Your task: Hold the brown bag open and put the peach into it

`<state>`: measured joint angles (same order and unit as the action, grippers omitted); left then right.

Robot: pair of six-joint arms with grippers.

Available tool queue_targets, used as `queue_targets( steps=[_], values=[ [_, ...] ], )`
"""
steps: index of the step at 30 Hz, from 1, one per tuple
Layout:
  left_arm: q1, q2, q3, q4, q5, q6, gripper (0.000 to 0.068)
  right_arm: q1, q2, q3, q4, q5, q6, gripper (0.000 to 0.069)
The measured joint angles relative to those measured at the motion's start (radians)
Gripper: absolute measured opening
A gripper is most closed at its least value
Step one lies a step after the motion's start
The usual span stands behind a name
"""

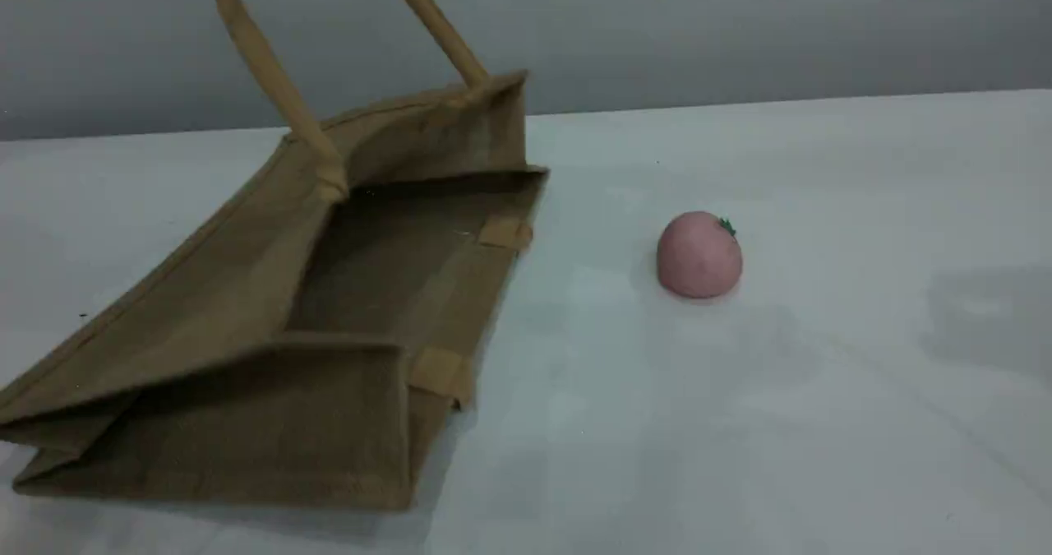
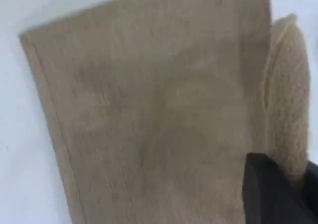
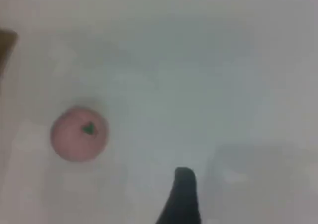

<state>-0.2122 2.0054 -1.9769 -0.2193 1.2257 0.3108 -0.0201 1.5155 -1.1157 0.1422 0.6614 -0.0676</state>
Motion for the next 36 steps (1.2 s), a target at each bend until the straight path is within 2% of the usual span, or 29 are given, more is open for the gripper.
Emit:
queue_targets(
  steps=[7,11,18,26,36],
  values=[
    [0.0,-0.05,-0.011,-0.017,0.001,0.02,0.0083,0.001,0.129,0.0,0.087,-0.033,-0.079,0.0566],
    [0.0,-0.064,-0.011,-0.023,-0.001,0.023,0.0083,0.034,0.189,0.0,0.124,-0.074,-0.152,0.0566],
    [0.0,-0.076,-0.011,-0.029,-0.003,0.023,0.0083,0.159,0.265,0.0,0.117,-0.166,-0.285,0.0566],
    [0.0,-0.076,-0.011,-0.028,-0.005,0.05,0.0083,0.313,0.331,0.0,0.116,-0.26,-0.518,0.0566],
    [0.0,-0.076,-0.011,-0.026,-0.005,0.051,0.0083,0.398,0.448,0.0,0.126,-0.358,-0.528,0.0566]
  ],
)
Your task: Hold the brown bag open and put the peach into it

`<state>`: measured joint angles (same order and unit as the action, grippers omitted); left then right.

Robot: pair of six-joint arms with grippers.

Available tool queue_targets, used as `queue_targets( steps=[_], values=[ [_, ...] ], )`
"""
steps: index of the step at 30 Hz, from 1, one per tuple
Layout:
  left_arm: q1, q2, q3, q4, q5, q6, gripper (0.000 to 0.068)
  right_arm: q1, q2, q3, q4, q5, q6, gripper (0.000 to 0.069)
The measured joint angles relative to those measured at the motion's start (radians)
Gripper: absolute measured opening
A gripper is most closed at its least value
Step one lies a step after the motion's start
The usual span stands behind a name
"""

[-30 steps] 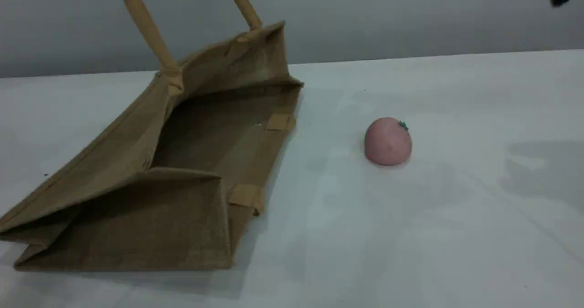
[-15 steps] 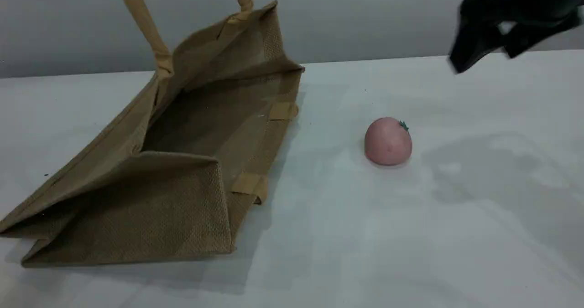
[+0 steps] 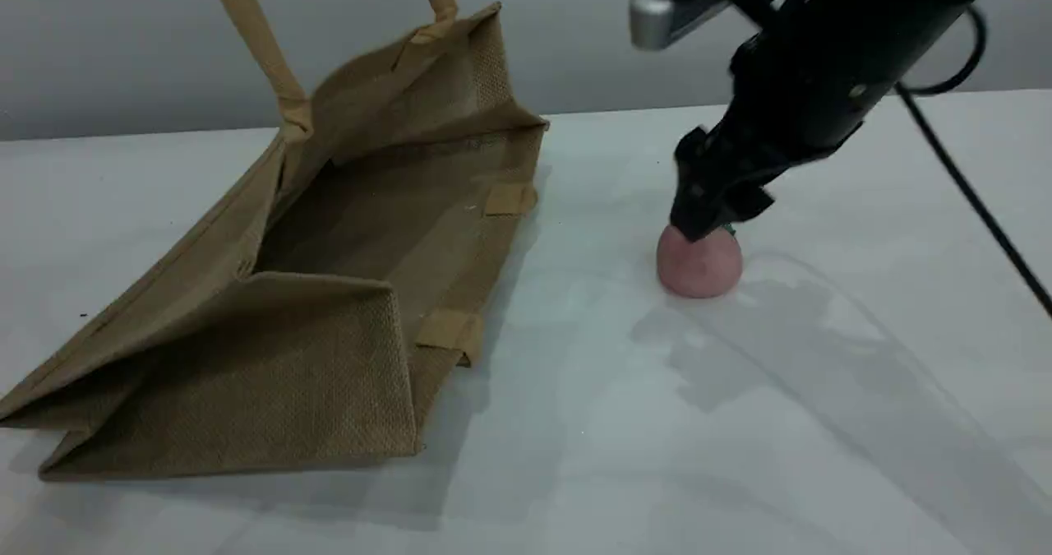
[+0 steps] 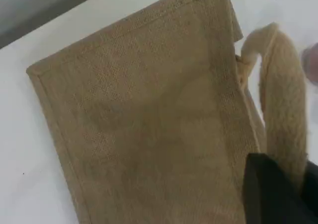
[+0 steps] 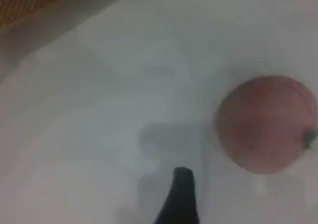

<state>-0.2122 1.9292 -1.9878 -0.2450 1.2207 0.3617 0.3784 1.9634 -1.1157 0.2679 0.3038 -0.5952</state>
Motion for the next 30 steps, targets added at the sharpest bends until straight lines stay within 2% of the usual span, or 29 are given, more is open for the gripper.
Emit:
queue_targets(
  steps=[11,30],
  values=[
    [0.0,0.001,0.0,0.0,0.0,0.0,0.0083,0.001,0.094,0.0,0.027,-0.175,0.003,0.0566],
    [0.0,0.001,0.0,-0.001,0.0,0.0,0.0083,0.001,0.199,0.0,0.024,-0.346,0.002,0.0564]
  ],
)
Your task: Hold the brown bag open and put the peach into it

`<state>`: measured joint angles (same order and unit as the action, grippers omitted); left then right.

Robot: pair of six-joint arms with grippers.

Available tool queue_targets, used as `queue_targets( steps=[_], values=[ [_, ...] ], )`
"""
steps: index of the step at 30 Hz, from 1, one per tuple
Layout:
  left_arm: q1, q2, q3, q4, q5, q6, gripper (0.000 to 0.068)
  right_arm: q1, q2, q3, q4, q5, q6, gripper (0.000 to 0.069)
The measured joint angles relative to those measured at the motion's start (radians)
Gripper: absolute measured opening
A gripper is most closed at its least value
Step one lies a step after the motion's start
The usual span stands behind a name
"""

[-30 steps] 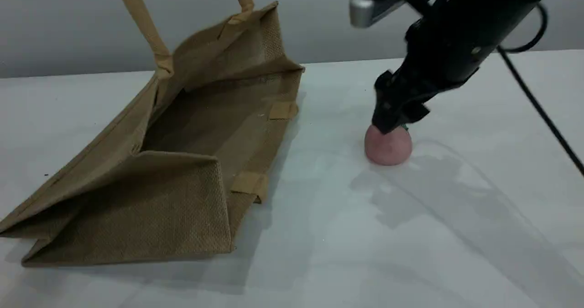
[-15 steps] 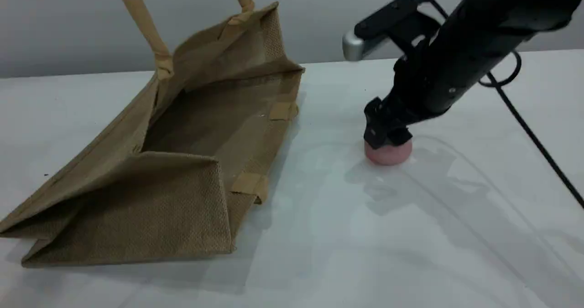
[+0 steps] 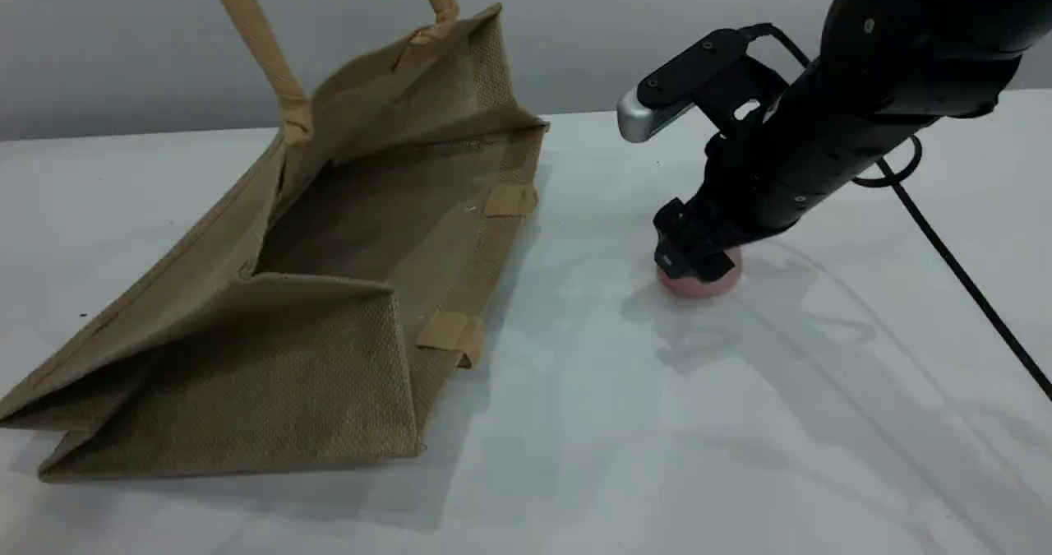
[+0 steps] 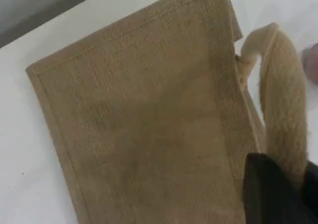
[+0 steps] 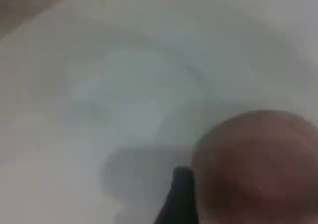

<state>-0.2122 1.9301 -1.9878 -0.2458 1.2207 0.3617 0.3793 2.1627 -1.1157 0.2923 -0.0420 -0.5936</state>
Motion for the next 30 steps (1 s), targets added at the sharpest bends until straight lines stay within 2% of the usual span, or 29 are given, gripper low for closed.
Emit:
queue_targets(
  steps=[3,7,12,17,23,27,30],
  values=[
    [0.0,0.0,0.0,0.0,0.0,0.0,0.0083,0.0,0.001,0.0,0.0,-0.027,0.0,0.0541],
    [0.0,0.0,0.0,0.0,0.0,0.0,0.0083,0.0,0.001,0.0,0.0,-0.026,0.001,0.0465],
    [0.0,0.0,0.0,0.0,0.0,0.0,0.0083,0.0,0.001,0.0,0.0,-0.001,0.0,0.0314],
    [0.0,0.0,0.0,0.0,0.0,0.0,0.0083,0.0,0.001,0.0,-0.001,0.006,0.0,0.0196],
    [0.0,0.0,0.0,0.0,0.0,0.006,0.0083,0.0,-0.002,0.0,-0.001,0.017,-0.001,0.0138],
    [0.0,0.0,-0.017,-0.001,0.003,0.064,0.0083,0.0,-0.029,0.0,-0.003,0.042,-0.001,0.0109],
    [0.0,0.0,-0.055,-0.032,0.003,0.096,0.0083,0.0,-0.079,0.001,-0.008,0.053,-0.001,0.0081]
  ],
)
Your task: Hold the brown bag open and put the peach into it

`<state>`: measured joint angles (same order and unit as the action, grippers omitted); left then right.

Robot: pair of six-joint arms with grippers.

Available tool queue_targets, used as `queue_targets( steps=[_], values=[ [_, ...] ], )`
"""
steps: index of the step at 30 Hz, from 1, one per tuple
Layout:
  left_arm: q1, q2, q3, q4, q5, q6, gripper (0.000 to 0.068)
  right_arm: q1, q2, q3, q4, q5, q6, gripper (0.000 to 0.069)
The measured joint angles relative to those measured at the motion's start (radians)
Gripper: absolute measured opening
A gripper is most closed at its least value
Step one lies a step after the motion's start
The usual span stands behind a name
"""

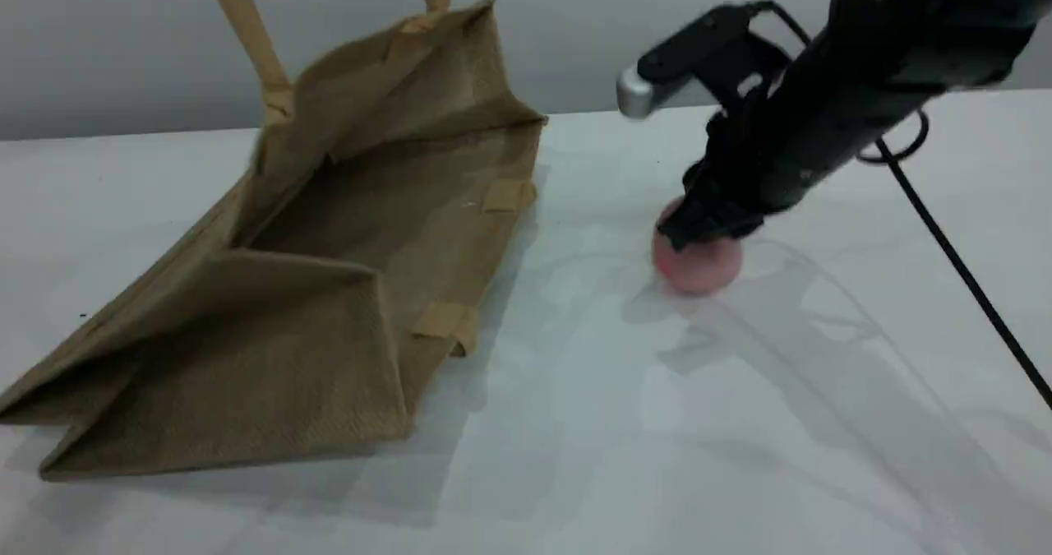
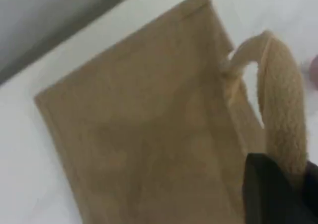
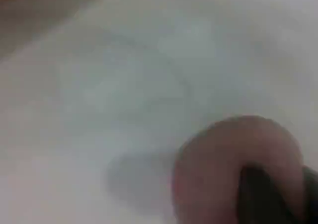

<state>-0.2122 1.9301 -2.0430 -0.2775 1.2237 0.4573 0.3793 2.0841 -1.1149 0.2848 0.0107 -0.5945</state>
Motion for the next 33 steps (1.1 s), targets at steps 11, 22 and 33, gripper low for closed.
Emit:
queue_targets(
  steps=[11,22,33],
  values=[
    [0.0,0.0,-0.035,-0.127,-0.003,0.291,0.0083,0.0,-0.141,0.0,0.0,0.066,-0.001,0.0021],
    [0.0,0.0,-0.034,-0.129,-0.003,0.576,0.0083,0.0,-0.151,0.0,0.0,0.153,-0.004,0.0021],
    [0.0,0.0,-0.034,-0.159,-0.003,0.658,0.0083,0.0,-0.282,0.001,0.006,0.197,0.003,0.0021]
  ],
)
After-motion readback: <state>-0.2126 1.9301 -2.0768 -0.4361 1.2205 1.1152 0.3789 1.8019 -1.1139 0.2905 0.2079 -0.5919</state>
